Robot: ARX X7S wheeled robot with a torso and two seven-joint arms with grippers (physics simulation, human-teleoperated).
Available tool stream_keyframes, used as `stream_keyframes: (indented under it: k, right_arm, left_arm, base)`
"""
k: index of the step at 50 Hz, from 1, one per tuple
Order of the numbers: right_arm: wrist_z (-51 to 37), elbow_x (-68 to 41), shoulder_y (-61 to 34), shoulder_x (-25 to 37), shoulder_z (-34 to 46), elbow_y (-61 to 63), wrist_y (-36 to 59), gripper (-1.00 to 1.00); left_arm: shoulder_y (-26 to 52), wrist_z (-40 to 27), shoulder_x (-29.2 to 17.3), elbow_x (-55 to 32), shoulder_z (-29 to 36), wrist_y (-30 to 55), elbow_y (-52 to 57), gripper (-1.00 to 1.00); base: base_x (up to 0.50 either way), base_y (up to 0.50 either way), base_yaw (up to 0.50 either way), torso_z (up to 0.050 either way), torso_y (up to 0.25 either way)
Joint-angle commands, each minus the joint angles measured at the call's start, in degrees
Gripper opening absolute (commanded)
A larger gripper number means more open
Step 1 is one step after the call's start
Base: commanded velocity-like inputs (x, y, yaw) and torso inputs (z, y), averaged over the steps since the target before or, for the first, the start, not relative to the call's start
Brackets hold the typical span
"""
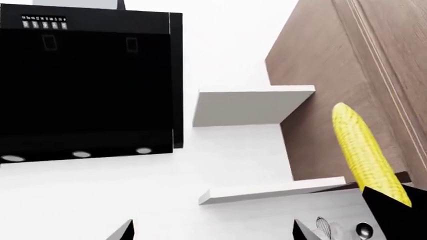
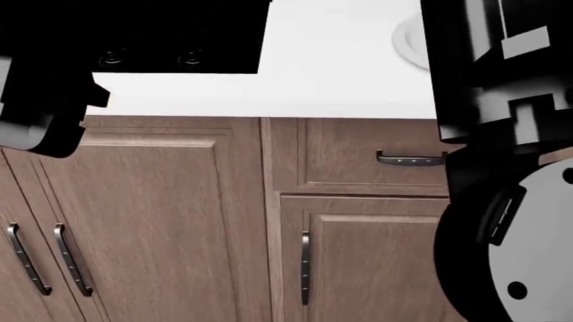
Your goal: Pick the corn from the oven and place it on the plate on the counter.
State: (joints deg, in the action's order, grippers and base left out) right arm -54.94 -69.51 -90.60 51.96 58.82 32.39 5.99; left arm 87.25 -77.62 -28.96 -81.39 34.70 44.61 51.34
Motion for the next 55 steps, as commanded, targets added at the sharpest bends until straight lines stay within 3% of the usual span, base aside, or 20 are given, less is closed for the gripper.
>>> stream_keyframes:
  k: [1,16,36,55]
  right_arm:
    - [0.94,-0.21,-0.49,-0.24,-0.12,0.19,1.2,-1.0]
    - [1.01,0.4,-0.24,-0.3,-0.87,-0.43,0.42,-1.0]
    - [0.22,0.74,-1.15,-0.74,-0.88,-0.4,2.14,-1.0]
    - [0.96,0.47,-0.99,-1.08,-0.98,-0.5,2.37,-1.0]
  left_arm:
    - [-0.2,0.05,-0.04,0.07,-0.02,-0.34,0.16,1.0]
    - [0.06,-0.11,0.12,-0.04,0.22,-0.4,0.13,1.0]
    - [0.04,-0.04,-0.12,0.08,0.42,-0.5,0.15,1.0]
    - [-0.25,-0.09,-0.4,0.32,0.38,-0.88,0.4,1.0]
  base:
    - [0.0,0.5,0.0,0.0,0.0]
    - [0.0,0.5,0.0,0.0,0.001]
    - [0.0,0.0,0.0,0.0,0.001]
    - [0.0,0.5,0.0,0.0,0.001]
